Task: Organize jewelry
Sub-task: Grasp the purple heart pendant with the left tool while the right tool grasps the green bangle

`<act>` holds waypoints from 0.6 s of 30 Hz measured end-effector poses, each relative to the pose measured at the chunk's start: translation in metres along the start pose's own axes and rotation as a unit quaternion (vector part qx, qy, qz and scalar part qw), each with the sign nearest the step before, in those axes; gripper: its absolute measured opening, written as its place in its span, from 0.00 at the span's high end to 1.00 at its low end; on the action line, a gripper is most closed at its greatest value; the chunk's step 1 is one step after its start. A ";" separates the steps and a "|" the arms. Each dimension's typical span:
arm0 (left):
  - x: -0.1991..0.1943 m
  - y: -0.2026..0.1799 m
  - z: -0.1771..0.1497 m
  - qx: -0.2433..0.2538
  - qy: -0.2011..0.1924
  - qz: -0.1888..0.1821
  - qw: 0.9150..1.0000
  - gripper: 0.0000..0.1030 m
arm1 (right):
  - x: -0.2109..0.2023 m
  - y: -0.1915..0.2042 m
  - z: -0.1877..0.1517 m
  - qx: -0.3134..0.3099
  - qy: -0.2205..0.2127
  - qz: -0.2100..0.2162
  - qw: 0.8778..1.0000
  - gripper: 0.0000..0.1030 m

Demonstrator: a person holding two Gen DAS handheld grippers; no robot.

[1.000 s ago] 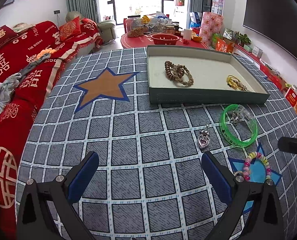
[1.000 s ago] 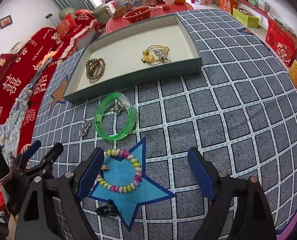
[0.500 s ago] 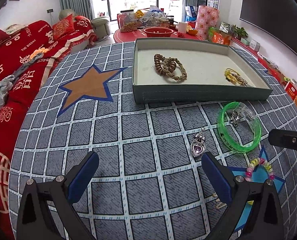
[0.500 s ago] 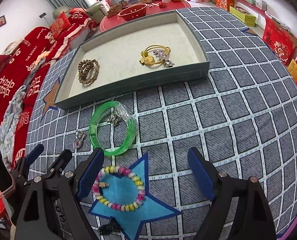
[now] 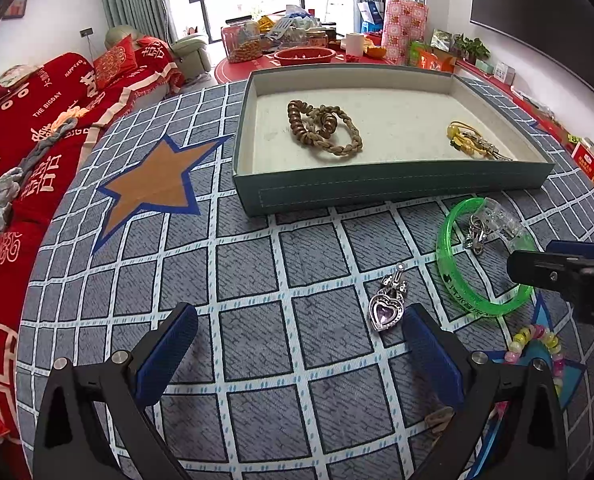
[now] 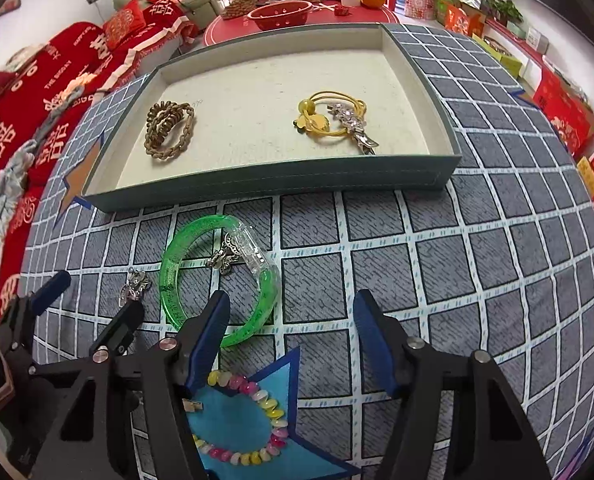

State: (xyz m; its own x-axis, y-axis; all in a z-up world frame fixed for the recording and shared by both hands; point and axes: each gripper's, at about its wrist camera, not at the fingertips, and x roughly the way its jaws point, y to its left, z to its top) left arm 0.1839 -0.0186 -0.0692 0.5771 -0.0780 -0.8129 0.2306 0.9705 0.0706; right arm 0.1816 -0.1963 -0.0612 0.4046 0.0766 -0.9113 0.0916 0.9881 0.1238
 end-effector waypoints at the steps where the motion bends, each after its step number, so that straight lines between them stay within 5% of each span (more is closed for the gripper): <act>1: 0.000 -0.001 0.001 0.001 0.000 -0.001 1.000 0.00 | 0.000 0.001 0.000 -0.005 -0.001 -0.004 1.000 0.37; 10: -0.002 -0.013 0.006 0.023 -0.005 -0.021 1.000 0.07 | 0.001 0.009 0.004 -0.032 0.001 -0.011 0.999 0.59; 14: -0.005 -0.017 0.008 0.027 -0.001 -0.051 0.998 0.29 | 0.002 0.013 0.004 -0.044 0.001 -0.015 0.999 0.65; 18: -0.008 -0.025 0.008 0.039 -0.006 -0.067 0.997 0.53 | 0.002 0.014 0.004 -0.051 0.003 -0.016 0.999 0.85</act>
State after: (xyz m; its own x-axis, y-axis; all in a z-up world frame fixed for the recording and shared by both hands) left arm 0.1791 -0.0439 -0.0596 0.5455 -0.2085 -0.8117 0.3668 0.9303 0.0076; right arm 0.1875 -0.1827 -0.0600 0.3978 0.0461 -0.9163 0.0116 0.9984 0.0553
